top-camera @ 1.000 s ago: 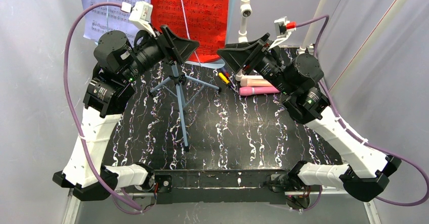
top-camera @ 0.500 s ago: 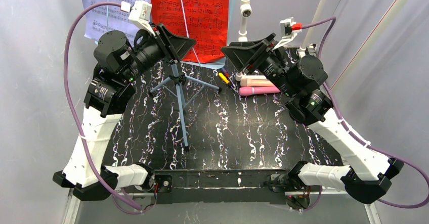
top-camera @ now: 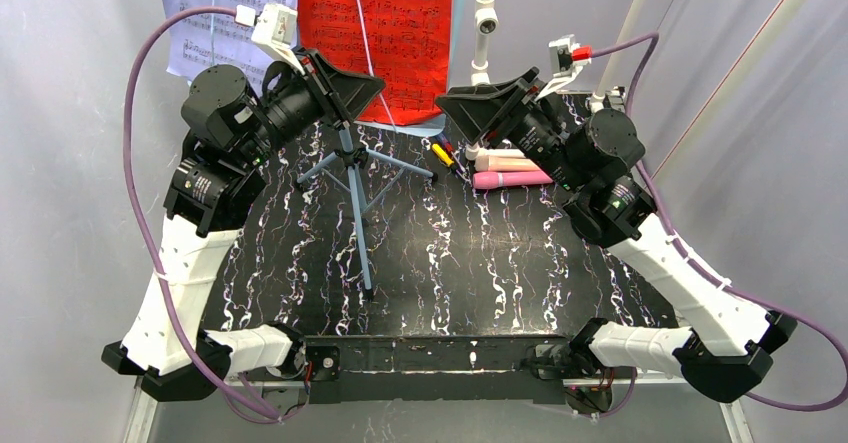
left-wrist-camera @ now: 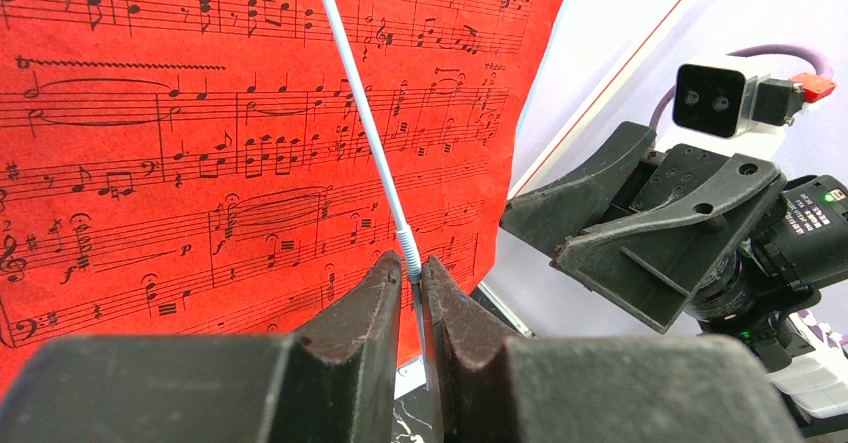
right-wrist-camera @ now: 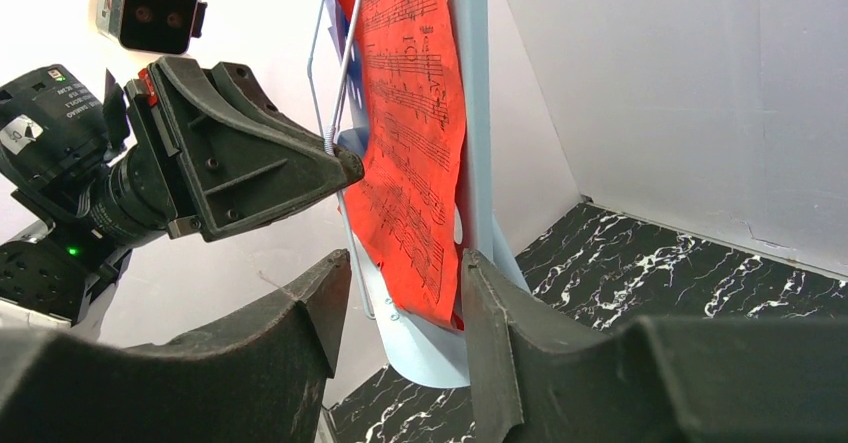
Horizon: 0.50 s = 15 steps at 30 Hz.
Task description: Pack up the instrument practice props
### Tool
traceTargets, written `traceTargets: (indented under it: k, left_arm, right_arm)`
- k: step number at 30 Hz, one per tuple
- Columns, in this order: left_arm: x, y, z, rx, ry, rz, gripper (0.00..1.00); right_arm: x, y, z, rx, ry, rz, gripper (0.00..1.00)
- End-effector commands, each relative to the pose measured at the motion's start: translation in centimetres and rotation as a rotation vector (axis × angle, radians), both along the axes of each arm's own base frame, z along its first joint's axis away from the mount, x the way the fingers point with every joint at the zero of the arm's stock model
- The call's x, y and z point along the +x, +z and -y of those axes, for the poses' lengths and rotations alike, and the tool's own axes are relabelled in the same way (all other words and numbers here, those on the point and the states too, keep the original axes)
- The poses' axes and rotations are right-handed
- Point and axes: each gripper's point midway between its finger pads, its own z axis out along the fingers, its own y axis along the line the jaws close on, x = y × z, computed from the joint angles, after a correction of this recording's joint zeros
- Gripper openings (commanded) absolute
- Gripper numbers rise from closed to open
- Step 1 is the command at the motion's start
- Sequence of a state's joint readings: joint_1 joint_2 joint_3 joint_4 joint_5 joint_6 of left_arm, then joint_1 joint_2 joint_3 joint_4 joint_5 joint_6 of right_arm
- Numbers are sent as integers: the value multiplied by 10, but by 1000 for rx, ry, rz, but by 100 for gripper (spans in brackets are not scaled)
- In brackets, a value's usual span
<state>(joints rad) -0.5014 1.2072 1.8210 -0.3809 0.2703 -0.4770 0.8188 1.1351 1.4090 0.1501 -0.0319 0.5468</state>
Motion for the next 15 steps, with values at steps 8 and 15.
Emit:
traceTargets:
  k: [8, 15]
  left_arm:
    - [-7, 5, -2, -16, -12, 29, 9]
    - [-14, 10, -2, -33, -27, 53, 3]
  right_arm:
    - [-5, 12, -3, 27, 30, 36, 47]
    - [4, 7, -2, 25, -10, 19, 48]
